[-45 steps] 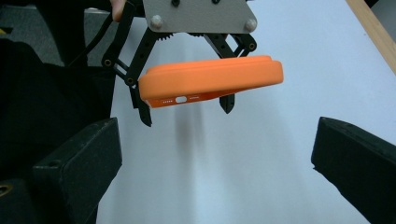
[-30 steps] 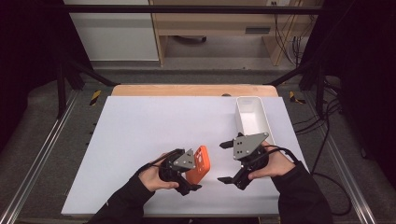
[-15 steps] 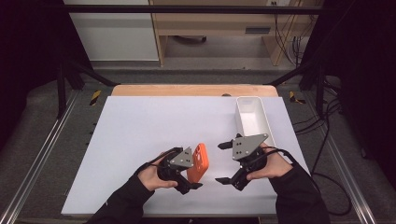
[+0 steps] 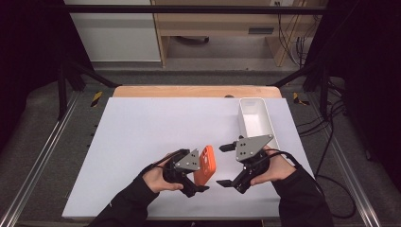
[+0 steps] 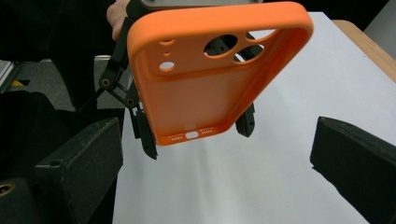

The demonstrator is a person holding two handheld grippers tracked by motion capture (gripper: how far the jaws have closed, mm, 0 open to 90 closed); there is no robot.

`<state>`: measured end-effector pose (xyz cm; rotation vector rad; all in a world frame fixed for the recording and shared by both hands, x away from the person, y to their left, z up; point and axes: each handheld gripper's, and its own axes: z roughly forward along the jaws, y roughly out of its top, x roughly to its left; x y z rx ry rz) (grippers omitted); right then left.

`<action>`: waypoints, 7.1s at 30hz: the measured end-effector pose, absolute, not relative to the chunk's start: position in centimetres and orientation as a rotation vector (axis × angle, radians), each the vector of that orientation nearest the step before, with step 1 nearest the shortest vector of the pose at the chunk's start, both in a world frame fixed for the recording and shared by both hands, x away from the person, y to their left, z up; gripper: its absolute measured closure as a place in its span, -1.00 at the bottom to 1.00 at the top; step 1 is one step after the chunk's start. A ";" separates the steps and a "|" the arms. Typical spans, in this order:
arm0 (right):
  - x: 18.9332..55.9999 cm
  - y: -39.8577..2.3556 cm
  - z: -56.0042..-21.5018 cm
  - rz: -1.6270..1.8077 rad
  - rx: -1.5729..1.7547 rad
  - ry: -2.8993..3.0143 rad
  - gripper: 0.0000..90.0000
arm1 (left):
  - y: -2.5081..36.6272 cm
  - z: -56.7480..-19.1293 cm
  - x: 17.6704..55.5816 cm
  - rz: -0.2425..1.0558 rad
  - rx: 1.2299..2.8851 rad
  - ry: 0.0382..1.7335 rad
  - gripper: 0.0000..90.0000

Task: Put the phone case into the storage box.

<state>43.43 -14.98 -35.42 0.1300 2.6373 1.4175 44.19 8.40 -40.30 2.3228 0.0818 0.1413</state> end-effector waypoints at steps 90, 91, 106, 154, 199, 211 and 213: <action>43.9 -14.9 -35.7 1.487 0.094 2.664 -0.65 | 9.0 -40.4 43.9 0.126 2.236 0.135 -0.98; 43.9 -15.0 -35.6 1.485 0.099 2.660 -0.65 | 9.2 -40.4 43.9 0.131 2.233 0.148 -0.98; 44.1 -16.5 -34.7 1.489 0.200 2.592 -0.65 | 13.4 -41.3 44.5 0.191 2.134 0.360 -0.98; 48.2 -21.1 -30.6 1.365 0.802 2.241 -0.65 | 27.0 -43.8 44.7 0.435 1.870 0.791 -0.98; 55.9 -22.2 -28.8 1.049 1.294 1.957 -0.65 | 27.9 -44.8 45.1 0.425 1.862 0.802 -0.98; 58.2 -21.9 -29.4 0.993 1.375 1.894 -0.65 | 27.7 -44.9 45.1 0.420 1.869 0.794 -0.98; 58.5 -21.9 -29.5 0.981 1.388 1.883 -0.65 | 27.7 -44.9 45.1 0.420 1.869 0.793 -0.98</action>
